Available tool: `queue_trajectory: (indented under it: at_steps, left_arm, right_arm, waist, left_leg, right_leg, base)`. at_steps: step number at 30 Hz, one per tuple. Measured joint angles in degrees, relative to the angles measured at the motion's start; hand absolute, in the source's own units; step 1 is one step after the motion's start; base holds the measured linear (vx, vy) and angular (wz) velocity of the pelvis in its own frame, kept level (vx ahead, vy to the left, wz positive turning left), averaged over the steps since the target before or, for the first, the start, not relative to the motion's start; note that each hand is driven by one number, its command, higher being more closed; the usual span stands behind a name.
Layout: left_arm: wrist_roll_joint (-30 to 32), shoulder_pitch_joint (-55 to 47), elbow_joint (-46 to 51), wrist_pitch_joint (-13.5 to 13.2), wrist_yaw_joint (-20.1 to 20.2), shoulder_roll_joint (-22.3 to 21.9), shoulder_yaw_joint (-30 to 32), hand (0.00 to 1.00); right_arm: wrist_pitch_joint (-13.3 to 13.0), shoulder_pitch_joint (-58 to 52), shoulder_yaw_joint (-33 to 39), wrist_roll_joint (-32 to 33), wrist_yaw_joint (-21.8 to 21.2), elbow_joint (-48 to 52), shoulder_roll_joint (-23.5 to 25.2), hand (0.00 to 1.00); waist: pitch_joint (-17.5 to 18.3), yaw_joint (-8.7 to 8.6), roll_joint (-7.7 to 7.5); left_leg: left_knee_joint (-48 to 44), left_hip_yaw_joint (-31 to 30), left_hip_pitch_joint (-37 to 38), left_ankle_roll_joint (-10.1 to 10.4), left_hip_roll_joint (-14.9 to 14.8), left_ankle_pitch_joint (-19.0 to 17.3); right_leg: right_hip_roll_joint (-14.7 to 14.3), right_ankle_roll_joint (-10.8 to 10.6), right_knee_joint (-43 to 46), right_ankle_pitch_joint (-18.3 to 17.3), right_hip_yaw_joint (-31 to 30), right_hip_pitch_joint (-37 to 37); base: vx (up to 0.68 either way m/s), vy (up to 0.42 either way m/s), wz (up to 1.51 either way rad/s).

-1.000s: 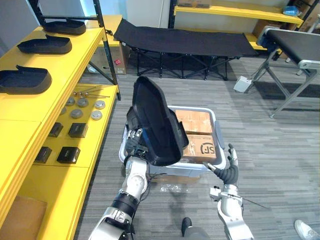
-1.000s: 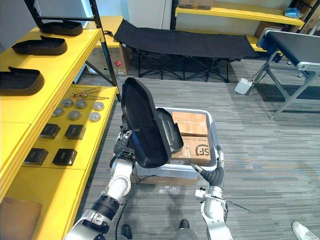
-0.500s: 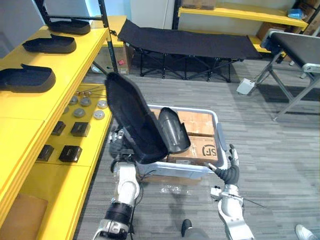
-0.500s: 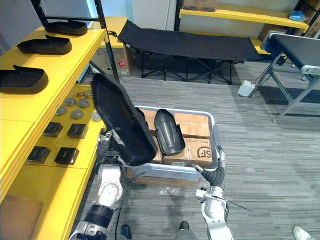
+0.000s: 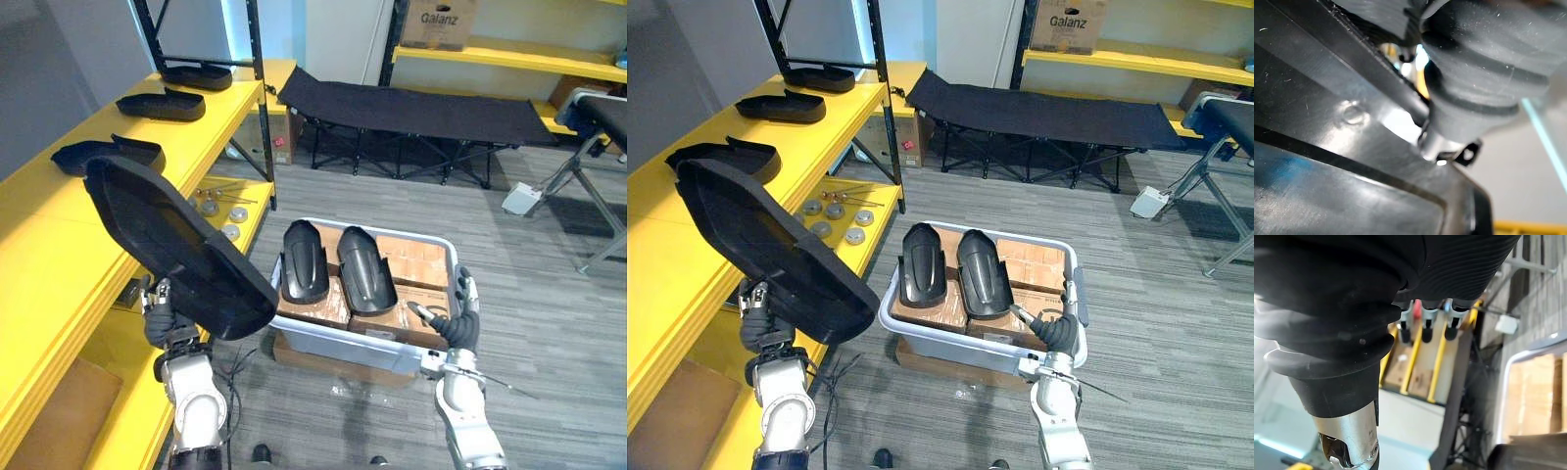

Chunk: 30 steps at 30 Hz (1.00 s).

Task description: Walk over and take plastic housings, then place them on the shelf

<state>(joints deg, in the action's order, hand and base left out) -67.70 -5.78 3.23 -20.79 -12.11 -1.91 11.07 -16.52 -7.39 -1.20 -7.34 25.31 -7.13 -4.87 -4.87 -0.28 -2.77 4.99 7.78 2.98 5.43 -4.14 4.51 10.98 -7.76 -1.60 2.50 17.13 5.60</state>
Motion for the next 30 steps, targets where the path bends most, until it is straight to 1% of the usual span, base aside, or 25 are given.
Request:
queue_trajectory:
  at_steps: [2, 4, 5, 6, 7, 9, 11, 12, 13, 14, 16, 17, 18, 19, 20, 21, 22, 23, 24, 25, 27, 30]
  left_arm:
    - [0.0, -1.1, 1.4, 0.1, 0.0, -0.9, 1.7, 1.00]
    - [0.0, -1.8, 2.0, 0.3, 0.0, -1.0, 3.1, 1.00]
    - [0.1, -3.0, 3.6, 0.5, 0.0, -1.1, 4.3, 1.00]
    - [0.1, -4.2, 5.0, 1.1, 0.3, -1.4, 5.3, 1.00]
    - [0.1, -4.4, 5.2, 1.2, 0.5, -1.4, 5.5, 1.00]
    - [0.0, -8.0, 8.3, 2.5, 2.9, -1.9, 8.1, 1.00]
    - [-0.1, -9.2, 9.4, 3.0, 4.0, -1.9, 8.9, 1.00]
    - [-1.7, -11.0, 10.5, 3.9, 5.4, -1.9, 10.3, 1.00]
    - [-2.1, -11.6, 10.9, 4.2, 5.9, -2.0, 10.7, 1.00]
    - [-2.2, -13.0, 11.9, 4.4, 6.7, -2.2, 11.3, 1.00]
    - [-2.8, -14.8, 13.3, 4.8, 8.3, -2.6, 11.9, 1.00]
    - [-3.6, -15.7, 14.4, 5.2, 9.0, -2.9, 11.9, 1.00]
    - [-3.8, -15.9, 14.9, 5.5, 9.0, -2.9, 11.9, 1.00]
    - [-3.8, -15.9, 15.5, 6.2, 9.3, -2.9, 11.9, 1.00]
    - [-3.8, -15.9, 16.2, 6.6, 9.9, -2.9, 12.0, 1.00]
    - [-3.8, -15.9, 16.6, 6.9, 10.2, -2.9, 12.0, 1.00]
    - [-3.7, -15.4, 16.8, 7.8, 10.8, -2.8, 11.8, 1.00]
    - [-3.7, -14.9, 16.8, 9.3, 11.1, -2.6, 11.4, 1.00]
    - [-3.7, -14.9, 16.8, 9.9, 11.1, -2.6, 11.1, 1.00]
    - [-3.7, -15.2, 16.8, 10.6, 11.1, -2.7, 10.9, 1.00]
    - [-3.7, -15.7, 16.8, 10.7, 10.9, -2.9, 11.1, 1.00]
    - [-3.7, -15.8, 16.8, 10.4, 10.5, -2.9, 10.6, 1.00]
  right_arm:
    - [0.0, 0.0, 0.0, 1.5, -1.4, 0.0, 0.0, 0.00]
    - [0.0, 0.2, 0.0, 2.7, -3.1, -0.3, 0.0, 0.00]
    - [0.0, 1.1, -0.3, 2.7, -3.8, -1.0, 0.1, 0.00]
    - [0.0, 1.7, -0.7, 2.7, -4.4, -1.6, 0.1, 0.00]
    - [0.0, 1.8, -0.7, 2.7, -4.4, -1.8, 0.0, 0.00]
    - [0.0, 4.1, -2.3, 3.4, -5.2, -3.2, 0.0, 0.00]
    - [0.0, 5.7, -3.5, 4.0, -5.4, -3.5, -0.1, 0.00]
    - [0.1, 7.7, -5.0, 4.3, -5.7, -3.9, -0.2, 0.00]
    - [0.1, 8.4, -5.7, 4.3, -5.9, -4.0, -0.2, 0.00]
    - [0.2, 9.6, -6.9, 4.3, -6.7, -4.3, -0.2, 0.00]
    - [0.7, 10.7, -7.7, 4.3, -7.3, -4.6, -0.2, 0.00]
    - [1.2, 11.0, -8.0, 4.2, -7.7, -4.6, -0.2, 0.00]
    - [1.6, 11.0, -8.0, 4.2, -7.7, -4.6, -0.2, 0.00]
    - [2.1, 10.9, -8.0, 4.2, -7.7, -4.6, -0.2, 0.00]
    - [2.7, 10.9, -8.0, 4.2, -7.7, -4.5, -0.2, 0.00]
    - [3.0, 10.8, -8.0, 4.2, -7.7, -4.5, -0.2, 0.00]
    - [3.5, 10.3, -7.7, 4.2, -7.4, -4.0, -0.2, 0.00]
    - [4.2, 8.9, -7.2, 4.2, -6.8, -2.7, -0.3, 0.00]
    - [4.3, 8.3, -6.7, 4.1, -6.5, -2.2, -0.3, 0.00]
    - [4.3, 7.9, -6.0, 3.7, -6.3, -2.0, -0.3, 0.00]
    - [4.3, 8.0, -5.7, 3.6, -6.4, -0.9, -0.4, 0.00]
    - [4.3, 8.1, -5.6, 3.2, -6.9, -0.2, -1.1, 0.00]
  waist:
    - [0.1, 0.23, 0.19]
    - [0.3, 1.32, 0.44]
    - [0.3, 1.60, 0.50]
    - [0.3, 2.41, 0.57]
    - [0.3, 2.71, 0.56]
    - [0.4, 5.19, 0.52]
    - [0.4, 6.38, 0.52]
    - [0.4, 7.58, 0.61]
    - [0.4, 7.99, 0.61]
    - [0.4, 9.03, 0.61]
    - [0.4, 9.55, 0.57]
    - [0.4, 10.03, 0.59]
    - [0.4, 10.20, 0.59]
    - [0.4, 10.34, 0.62]
    - [0.3, 10.35, 0.54]
    - [0.2, 10.28, 0.33]
    - [-0.1, 9.40, -0.02]
    - [-0.4, 8.52, -0.91]
    - [-0.6, 8.67, -1.19]
    - [-0.6, 9.30, -1.87]
    - [-0.5, 9.91, -2.46]
    - [-1.0, 10.10, -2.22]
  left_leg:
    - [0.0, -1.3, -0.2, 0.1, 0.0, 0.1]
    - [0.0, -2.8, -1.1, 0.3, 0.1, 0.4]
    - [0.0, -4.3, -1.8, 0.3, 0.2, 0.7]
    - [0.0, -5.8, -2.3, 0.3, 0.4, 1.0]
    - [0.0, -6.0, -2.4, 0.2, 0.5, 1.1]
    - [0.0, -9.0, -2.9, 0.3, 1.0, 1.4]
    - [0.0, -9.6, -3.2, 0.2, 1.2, 1.5]
    - [0.0, -10.5, -3.4, 0.1, 1.5, 1.6]
    - [0.0, -10.8, -3.5, 0.1, 1.7, 1.7]
    - [0.0, -11.2, -3.5, 0.0, 2.0, 1.7]
    - [0.0, -12.4, -3.9, -0.4, 2.7, 2.0]
    - [0.0, -12.9, -4.1, -0.5, 3.3, 2.0]
    - [0.0, -13.4, -4.2, -0.5, 3.6, 2.1]
    - [0.0, -14.5, -4.4, -0.6, 4.0, 2.0]
    - [0.0, -15.7, -4.7, -1.1, 4.2, 2.0]
    - [0.0, -17.1, -5.1, -1.2, 4.3, 2.2]
    - [0.0, -19.5, -5.8, -1.4, 4.9, 2.6]
    - [0.0, -22.0, -6.2, -1.6, 5.7, 3.1]
    - [0.0, -22.5, -6.3, -1.5, 5.8, 3.3]
    - [0.0, -23.1, -6.4, -1.6, 5.9, 3.8]
    - [0.0, -23.7, -7.3, -1.0, 5.9, 4.4]
    - [-0.3, -24.5, -8.0, -0.8, 6.2, 5.0]
  right_leg:
    - [0.0, 0.6, -0.2, -0.4, 1.3, 0.6]
    - [0.0, 0.6, -0.2, -0.8, 3.1, 0.8]
    - [0.0, 0.5, -0.2, -1.0, 4.5, 0.9]
    - [0.0, 0.4, -0.3, -1.1, 6.0, 1.5]
    - [0.0, 0.3, -0.3, -1.1, 6.4, 1.6]
    - [0.1, 0.0, -0.2, -1.3, 9.5, 3.1]
    - [0.1, 0.0, -0.3, -1.3, 10.1, 3.3]
    - [0.2, -0.1, -0.3, -1.4, 11.2, 3.8]
    - [0.3, -0.2, -0.2, -1.5, 11.4, 3.9]
    - [0.6, -0.3, -0.1, -1.6, 11.9, 4.2]
    - [1.2, -0.4, 0.2, -1.9, 13.0, 4.4]
    - [1.6, -0.1, 0.6, -2.2, 13.6, 4.4]
    - [1.9, -0.3, 1.0, -2.5, 14.0, 4.5]
    - [2.4, 0.3, 2.8, -3.7, 14.3, 4.4]
    - [2.5, 1.7, 4.7, -5.5, 13.9, 4.1]
    - [2.4, 2.1, 5.6, -6.9, 13.1, 3.9]
    - [0.9, 1.2, 6.7, -10.3, 9.1, 3.4]
    - [-0.3, 1.3, 7.8, -12.4, 5.9, 3.1]
    - [-0.3, 1.0, 8.6, -13.1, 5.9, 3.2]
    - [-0.2, 0.9, 9.4, -13.4, 6.2, 3.2]
    - [-0.4, 0.4, 9.9, -12.9, 6.9, 2.6]
    - [-0.3, 0.3, 10.5, -12.5, 7.5, 2.6]
  base:
    - [-0.02, -0.016, 0.22]
    - [-0.02, -0.025, 0.44]
    - [-0.01, -0.036, 0.66]
    - [0.00, -0.024, 0.53]
    - [0.01, -0.021, 0.53]
    - [0.03, -0.033, 0.61]
    - [0.02, -0.021, 0.40]
    - [0.01, -0.009, 0.28]
    - [0.01, -0.001, 0.32]
    - [0.01, 0.006, 0.21]
    - [0.01, 0.025, 0.31]
    - [0.00, 0.031, 0.31]
    - [0.00, 0.046, 0.35]
    - [-0.01, 0.035, 0.48]
    - [-0.01, 0.032, 0.57]
    - [-0.03, -0.029, 0.84]
    - [-0.07, -0.094, 1.27]
    - [-0.07, -0.139, 1.31]
    - [-0.03, -0.133, 0.97]
    - [0.02, -0.105, 0.45]
    - [0.04, -0.068, 0.27]
    - [0.03, -0.035, 0.18]
